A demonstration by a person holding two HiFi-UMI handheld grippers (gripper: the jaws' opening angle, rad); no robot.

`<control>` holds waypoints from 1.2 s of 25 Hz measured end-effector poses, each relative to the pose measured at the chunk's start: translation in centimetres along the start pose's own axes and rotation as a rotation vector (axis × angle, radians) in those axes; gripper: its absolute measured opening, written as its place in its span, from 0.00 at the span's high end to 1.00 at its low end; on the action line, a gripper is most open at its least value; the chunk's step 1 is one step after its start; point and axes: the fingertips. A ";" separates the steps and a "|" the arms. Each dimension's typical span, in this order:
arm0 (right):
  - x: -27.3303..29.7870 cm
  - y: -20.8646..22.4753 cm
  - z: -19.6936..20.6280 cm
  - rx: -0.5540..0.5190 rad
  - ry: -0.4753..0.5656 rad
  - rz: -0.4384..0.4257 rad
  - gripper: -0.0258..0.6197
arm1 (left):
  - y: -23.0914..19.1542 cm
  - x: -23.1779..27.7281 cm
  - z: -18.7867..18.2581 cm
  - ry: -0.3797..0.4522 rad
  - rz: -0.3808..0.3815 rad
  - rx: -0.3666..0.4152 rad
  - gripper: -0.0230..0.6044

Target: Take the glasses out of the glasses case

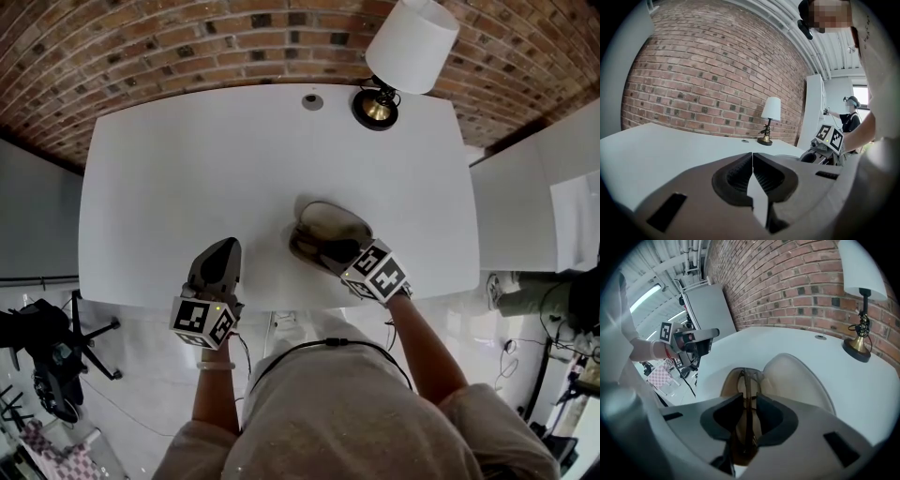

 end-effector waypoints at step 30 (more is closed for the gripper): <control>-1.1 -0.3 -0.7 -0.056 0.052 0.012 0.93 | -0.4 -0.9 0.3 -0.002 -0.007 -0.025 0.95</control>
Point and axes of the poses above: the fingertips, and each gripper's own axes: x forward along the fingers, y to its right, z out of its underside, and after that the axes turned 12 degrees about x, right-handed
